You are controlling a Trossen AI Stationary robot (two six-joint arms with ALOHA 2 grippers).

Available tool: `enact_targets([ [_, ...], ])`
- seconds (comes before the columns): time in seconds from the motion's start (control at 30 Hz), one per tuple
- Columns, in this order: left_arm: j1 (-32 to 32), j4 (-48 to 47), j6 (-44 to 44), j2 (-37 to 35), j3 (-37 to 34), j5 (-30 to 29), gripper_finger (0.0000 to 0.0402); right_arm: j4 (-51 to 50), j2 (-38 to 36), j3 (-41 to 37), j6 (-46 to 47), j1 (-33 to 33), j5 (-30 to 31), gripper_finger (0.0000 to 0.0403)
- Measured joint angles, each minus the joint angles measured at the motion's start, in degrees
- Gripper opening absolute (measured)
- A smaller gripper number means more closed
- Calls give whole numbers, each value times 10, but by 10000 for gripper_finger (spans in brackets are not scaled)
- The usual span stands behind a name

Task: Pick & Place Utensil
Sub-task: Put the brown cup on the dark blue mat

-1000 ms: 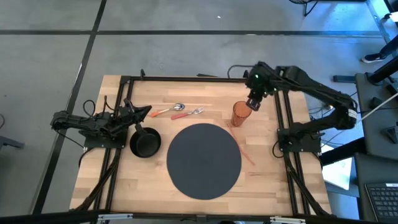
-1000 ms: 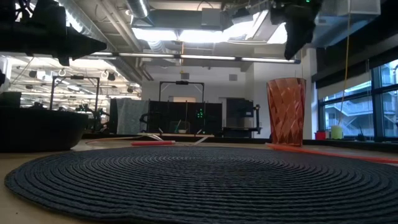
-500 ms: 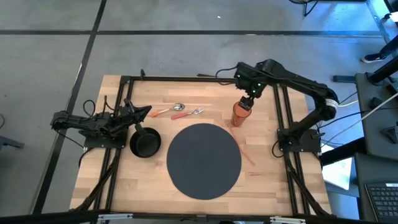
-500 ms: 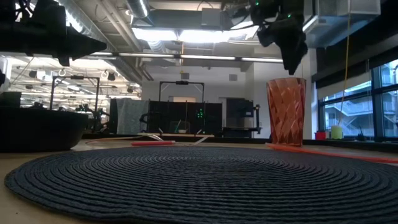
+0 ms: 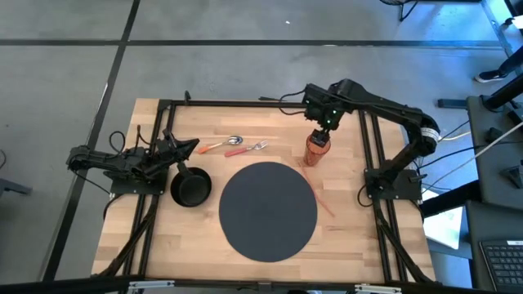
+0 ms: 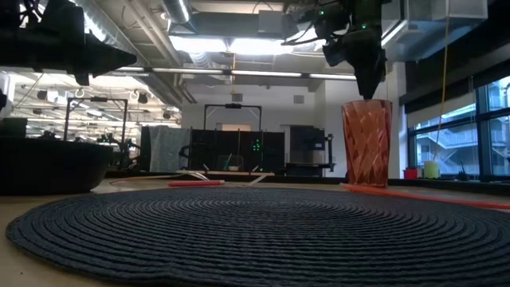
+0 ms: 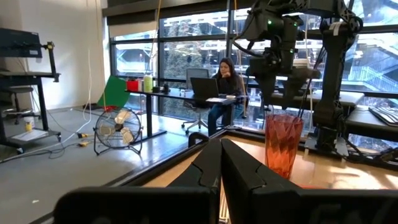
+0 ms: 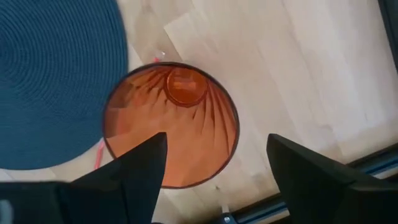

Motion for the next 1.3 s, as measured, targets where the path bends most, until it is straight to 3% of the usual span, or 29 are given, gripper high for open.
enact_targets([
  [0.83, 0, 0, 0, 0, 0, 0, 4, 7, 34, 0, -11, 17, 27, 275],
  [1.03, 0, 0, 0, 0, 0, 30, 4, 7, 34, 0, 2, 18, 26, 275],
  [1.3, 0, 0, -1, 0, 0, 49, 4, 25, 34, -53, 3, 11, 21, 275],
])
